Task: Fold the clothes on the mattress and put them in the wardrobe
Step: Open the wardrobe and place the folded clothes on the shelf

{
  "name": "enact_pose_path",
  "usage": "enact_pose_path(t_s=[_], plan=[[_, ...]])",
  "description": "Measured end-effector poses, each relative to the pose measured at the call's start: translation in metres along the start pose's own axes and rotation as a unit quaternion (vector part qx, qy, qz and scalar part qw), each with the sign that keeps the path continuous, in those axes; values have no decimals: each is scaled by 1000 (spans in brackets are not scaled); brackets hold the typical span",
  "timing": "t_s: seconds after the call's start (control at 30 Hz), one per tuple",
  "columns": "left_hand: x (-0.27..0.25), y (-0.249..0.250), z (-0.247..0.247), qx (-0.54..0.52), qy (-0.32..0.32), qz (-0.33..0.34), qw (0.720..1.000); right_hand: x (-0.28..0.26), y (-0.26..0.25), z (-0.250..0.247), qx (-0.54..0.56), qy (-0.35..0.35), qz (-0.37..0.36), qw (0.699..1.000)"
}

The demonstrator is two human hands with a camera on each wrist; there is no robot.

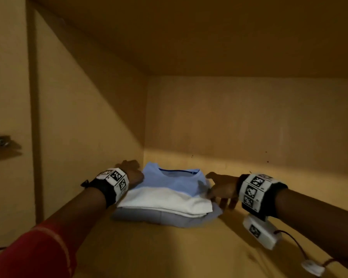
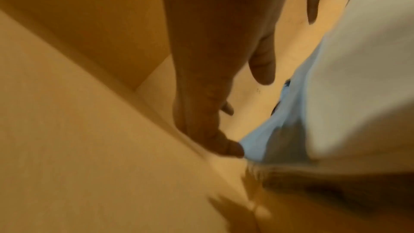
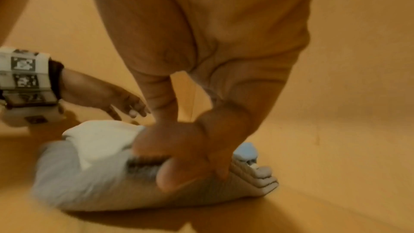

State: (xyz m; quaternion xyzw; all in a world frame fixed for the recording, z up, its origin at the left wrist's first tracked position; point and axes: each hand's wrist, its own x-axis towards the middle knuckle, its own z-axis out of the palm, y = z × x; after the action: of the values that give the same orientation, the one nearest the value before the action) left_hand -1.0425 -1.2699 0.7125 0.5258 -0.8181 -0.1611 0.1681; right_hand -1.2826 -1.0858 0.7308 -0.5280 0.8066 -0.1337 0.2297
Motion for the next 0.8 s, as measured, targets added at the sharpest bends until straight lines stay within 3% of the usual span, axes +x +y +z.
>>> enact_pose_path(t_s=[0.07, 0.13, 0.2, 0.23, 0.47, 0.6, 0.7, 0.8], plan=[[-23, 16, 2, -78, 3, 104, 991, -5, 5, 3, 10, -59, 2, 998], [-53, 39, 5, -76, -101, 183, 975, -9, 5, 7, -26, -96, -8, 995], [-73, 52, 21, -1, -212, 213, 954, -6, 0, 15, -62, -116, -23, 991], [-74, 53, 30, 21, -228, 219, 948, -3, -3, 19, -78, -112, -30, 990], [-44, 36, 36, 70, -143, 203, 966, 36, -45, 38, -160, -64, -50, 984], [-40, 24, 44, 68, -99, 188, 975, 49, -55, 46, -264, -25, -76, 961], [-54, 40, 47, 147, -73, 187, 969, 52, -53, 44, -331, -14, -84, 940], [-79, 61, 55, 210, -62, 124, 968, 34, -50, 46, -387, 35, -107, 915]])
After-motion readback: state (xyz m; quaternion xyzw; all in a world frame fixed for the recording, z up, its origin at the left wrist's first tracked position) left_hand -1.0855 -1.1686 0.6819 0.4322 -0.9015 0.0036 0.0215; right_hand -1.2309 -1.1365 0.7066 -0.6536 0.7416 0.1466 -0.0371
